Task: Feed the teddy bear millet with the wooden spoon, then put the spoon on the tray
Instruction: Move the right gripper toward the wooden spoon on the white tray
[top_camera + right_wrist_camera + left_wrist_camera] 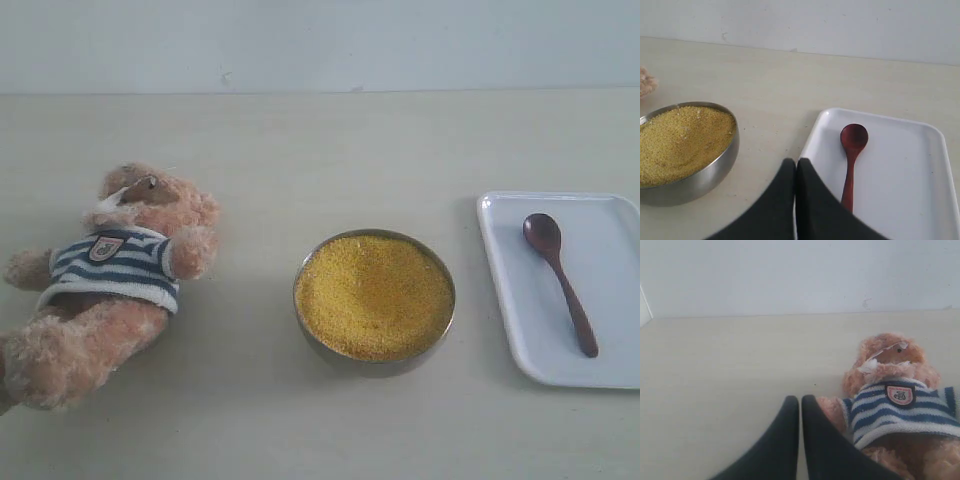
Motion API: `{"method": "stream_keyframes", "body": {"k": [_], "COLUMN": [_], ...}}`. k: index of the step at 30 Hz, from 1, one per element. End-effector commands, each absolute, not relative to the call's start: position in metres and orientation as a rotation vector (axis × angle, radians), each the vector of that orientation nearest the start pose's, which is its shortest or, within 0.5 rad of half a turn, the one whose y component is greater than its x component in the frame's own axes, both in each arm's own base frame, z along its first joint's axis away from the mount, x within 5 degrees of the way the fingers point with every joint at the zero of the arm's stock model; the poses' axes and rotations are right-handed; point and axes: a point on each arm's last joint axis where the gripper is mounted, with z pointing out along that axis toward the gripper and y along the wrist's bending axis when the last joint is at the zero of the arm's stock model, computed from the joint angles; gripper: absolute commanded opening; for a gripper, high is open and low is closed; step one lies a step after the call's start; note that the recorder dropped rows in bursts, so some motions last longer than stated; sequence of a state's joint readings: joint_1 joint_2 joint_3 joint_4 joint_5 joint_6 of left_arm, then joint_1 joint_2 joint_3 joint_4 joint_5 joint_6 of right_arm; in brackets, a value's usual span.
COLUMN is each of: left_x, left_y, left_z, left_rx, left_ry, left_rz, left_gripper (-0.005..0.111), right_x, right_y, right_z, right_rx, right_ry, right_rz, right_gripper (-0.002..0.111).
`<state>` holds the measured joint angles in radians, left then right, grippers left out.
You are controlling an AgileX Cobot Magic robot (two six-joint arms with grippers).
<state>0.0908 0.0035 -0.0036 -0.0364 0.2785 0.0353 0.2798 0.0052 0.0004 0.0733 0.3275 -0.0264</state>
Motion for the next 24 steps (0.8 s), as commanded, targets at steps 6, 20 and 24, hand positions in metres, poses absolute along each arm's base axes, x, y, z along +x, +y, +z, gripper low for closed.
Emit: {"method": "stream_keyframes", "body": {"k": [6, 20, 24], "left_x": [0.055, 0.055, 0.055], "left_y": [0.004, 0.003, 0.003], "left_z": [0.189, 0.189, 0.189], "left_rx": [-0.067, -0.054, -0.054], "left_ry": [1.752, 1.752, 1.752], "left_rz": [0.050, 0.038, 0.038], "left_gripper": [0.004, 0.004, 0.004], "right_x": [0.051, 0.053, 0.050], "right_y": [0.017, 0.019, 0.024], "right_z": [0.184, 0.208, 0.214], "right_rx": [-0.235, 0.540, 0.501], "right_ry": [1.797, 1.541, 1.601], "right_rz": [0.249, 1.037, 1.056], "right_gripper": [0.000, 0.000, -0.001]}}
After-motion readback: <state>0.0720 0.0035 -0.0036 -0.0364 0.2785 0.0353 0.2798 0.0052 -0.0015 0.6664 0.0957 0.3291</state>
